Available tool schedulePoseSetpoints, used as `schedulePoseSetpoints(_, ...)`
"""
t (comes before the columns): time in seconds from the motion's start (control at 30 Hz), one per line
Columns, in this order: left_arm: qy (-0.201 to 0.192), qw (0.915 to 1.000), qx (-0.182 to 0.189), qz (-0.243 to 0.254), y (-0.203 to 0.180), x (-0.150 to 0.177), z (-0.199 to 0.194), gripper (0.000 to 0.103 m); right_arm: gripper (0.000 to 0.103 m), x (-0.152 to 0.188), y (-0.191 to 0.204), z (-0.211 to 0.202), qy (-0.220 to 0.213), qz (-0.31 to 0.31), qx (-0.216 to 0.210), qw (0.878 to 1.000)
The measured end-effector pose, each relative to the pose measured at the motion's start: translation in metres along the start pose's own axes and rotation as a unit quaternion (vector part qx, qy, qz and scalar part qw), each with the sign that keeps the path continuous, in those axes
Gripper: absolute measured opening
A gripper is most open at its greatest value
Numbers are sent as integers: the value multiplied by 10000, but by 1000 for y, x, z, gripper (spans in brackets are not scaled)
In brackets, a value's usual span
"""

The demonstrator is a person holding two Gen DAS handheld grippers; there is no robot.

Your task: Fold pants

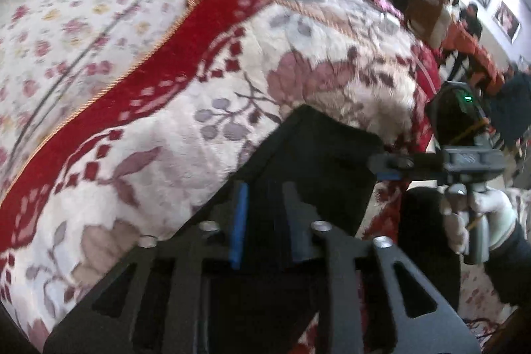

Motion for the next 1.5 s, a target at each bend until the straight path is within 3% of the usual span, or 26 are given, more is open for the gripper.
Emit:
schedulePoseSetpoints(0.27,490,9979,398,140,0,-29,48,42,59,-5,-20,-5,-160,373,-152,9991)
schedulePoseSetpoints(0.47,800,9942,625,353,-6,-42,83,42,59,-20,-14,2,-434,378,-774,9953)
schedulePoseSetpoints(0.53,983,9925,572,442,-5,-41,96,48,58,-20,-16,1,-418,347,-857,9948)
schedulePoseSetpoints(0.6,1109,9888,823,565,-3,-40,104,59,58,-21,-15,4,-388,346,-903,9946)
schedulePoseSetpoints(0.77,1414,9792,1099,956,-1,-43,101,59,58,-22,-13,4,-392,271,-928,9945)
schedulePoseSetpoints(0.83,1480,9761,1188,1063,-5,-42,105,72,58,-22,-14,4,-398,257,-952,9943)
schedulePoseSetpoints(0.9,1459,9689,1328,1495,-21,-37,109,96,58,-22,-14,4,-390,240,-985,9941)
schedulePoseSetpoints(1.0,1573,9643,853,1954,-39,-32,114,96,56,-24,-13,5,-362,270,-1089,9930)
schedulePoseSetpoints(1.03,1591,9663,867,1830,-39,-35,115,95,46,-25,-13,5,-359,236,-1104,9930)
schedulePoseSetpoints(1.07,1557,9674,896,1786,-37,-36,115,83,40,-25,-12,7,-348,184,-1122,9929)
schedulePoseSetpoints(1.1,1443,9700,881,1747,-33,-39,113,63,30,-26,-11,11,-301,149,-1117,9932)
schedulePoseSetpoints(1.13,1359,9734,865,1628,-27,-42,111,54,22,-26,-10,14,-295,114,-1041,9941)
schedulePoseSetpoints(1.17,1278,9782,942,1337,-16,-46,108,35,17,-27,-10,15,-316,85,-986,9946)
schedulePoseSetpoints(1.2,1221,9808,993,1152,-9,-48,106,23,14,-28,-10,16,-340,76,-980,9946)
schedulePoseSetpoints(1.3,964,9850,1054,972,-5,-42,99,15,7,-28,-10,14,-372,139,-1219,9917)
schedulePoseSetpoints(1.5,561,9895,981,900,-13,-33,76,12,7,-25,8,9,-309,116,-1647,9858)
Point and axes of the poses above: each gripper's, at about its wrist camera, not at the fingertips, and z roughly the way its jaws point, y to its left, x to its underside, the point moved 3 cm from there along z, roughly the way its jaws point
